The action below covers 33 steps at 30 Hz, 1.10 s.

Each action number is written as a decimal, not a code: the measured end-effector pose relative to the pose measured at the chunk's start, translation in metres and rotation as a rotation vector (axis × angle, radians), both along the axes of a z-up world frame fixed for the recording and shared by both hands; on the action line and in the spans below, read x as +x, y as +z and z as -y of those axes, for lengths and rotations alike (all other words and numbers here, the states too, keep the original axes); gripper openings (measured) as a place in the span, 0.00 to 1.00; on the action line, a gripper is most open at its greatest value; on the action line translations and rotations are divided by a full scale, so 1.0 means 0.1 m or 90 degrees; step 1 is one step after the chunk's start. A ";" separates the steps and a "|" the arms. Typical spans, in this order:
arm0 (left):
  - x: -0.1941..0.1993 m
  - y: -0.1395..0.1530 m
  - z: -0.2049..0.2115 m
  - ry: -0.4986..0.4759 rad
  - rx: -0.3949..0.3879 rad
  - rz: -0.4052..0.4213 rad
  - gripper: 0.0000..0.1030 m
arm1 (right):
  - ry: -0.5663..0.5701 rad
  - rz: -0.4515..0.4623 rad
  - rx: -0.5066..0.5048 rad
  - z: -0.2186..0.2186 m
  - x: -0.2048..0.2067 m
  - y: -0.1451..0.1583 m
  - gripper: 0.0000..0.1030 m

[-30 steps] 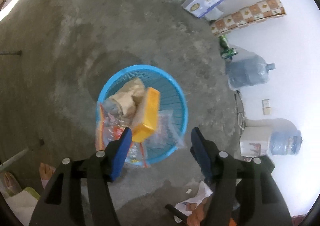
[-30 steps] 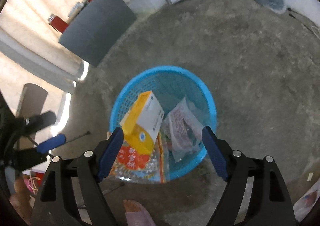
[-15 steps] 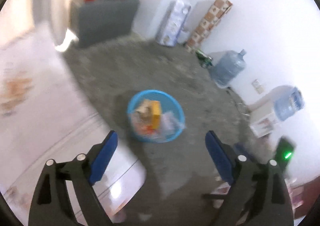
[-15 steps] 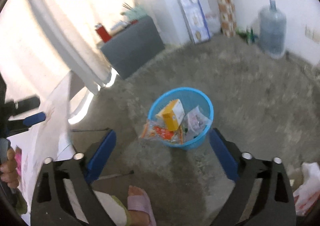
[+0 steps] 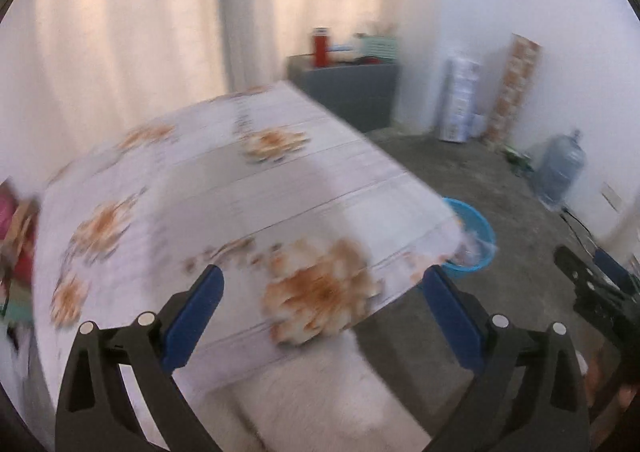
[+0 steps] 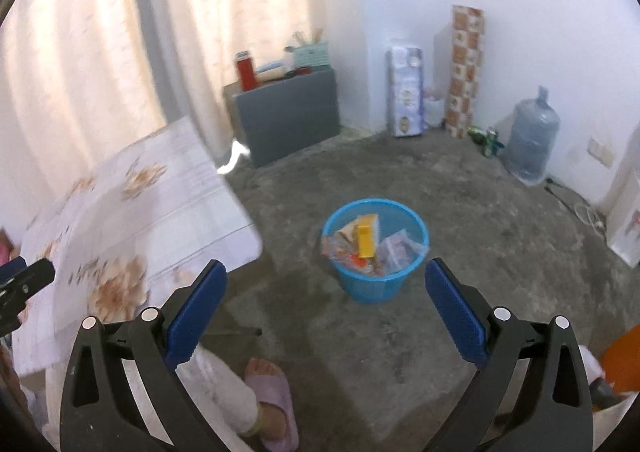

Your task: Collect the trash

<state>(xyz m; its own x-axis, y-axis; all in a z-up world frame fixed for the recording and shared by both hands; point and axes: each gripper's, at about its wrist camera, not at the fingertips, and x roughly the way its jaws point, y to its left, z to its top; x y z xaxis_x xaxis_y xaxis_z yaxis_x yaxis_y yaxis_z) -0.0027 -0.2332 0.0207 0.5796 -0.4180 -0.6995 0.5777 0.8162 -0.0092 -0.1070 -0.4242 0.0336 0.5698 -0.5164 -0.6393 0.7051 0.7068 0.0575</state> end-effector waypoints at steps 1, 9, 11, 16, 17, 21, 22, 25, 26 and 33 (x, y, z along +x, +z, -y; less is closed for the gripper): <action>-0.01 -0.02 -0.06 0.022 -0.001 0.008 0.95 | 0.002 -0.005 -0.007 -0.05 0.03 0.02 0.92; -0.13 0.07 -0.28 0.093 0.010 0.108 0.95 | -0.007 -0.023 -0.081 -0.41 0.17 0.07 0.92; -0.14 0.05 -0.25 0.089 0.014 0.093 0.95 | -0.012 -0.036 -0.095 -0.51 0.18 0.08 0.92; -0.17 -0.02 -0.13 0.062 0.031 0.049 0.95 | -0.020 -0.048 -0.097 -0.59 0.16 0.09 0.92; -0.18 -0.03 -0.11 0.056 0.037 0.048 0.95 | -0.022 -0.050 -0.094 -0.59 0.16 0.09 0.92; -0.21 -0.05 -0.02 0.047 0.039 0.042 0.95 | -0.037 -0.067 -0.096 -0.57 0.15 0.06 0.92; -0.21 -0.06 -0.01 0.047 0.042 0.038 0.95 | -0.038 -0.066 -0.094 -0.57 0.14 0.06 0.92; -0.20 -0.08 0.03 0.047 0.046 0.028 0.95 | -0.044 -0.063 -0.095 -0.56 0.12 0.07 0.92; -0.20 -0.09 0.04 0.048 0.047 0.025 0.95 | -0.045 -0.064 -0.096 -0.55 0.12 0.07 0.92; -0.18 -0.09 0.06 0.062 0.048 0.022 0.95 | -0.042 -0.073 -0.090 -0.53 0.14 0.03 0.92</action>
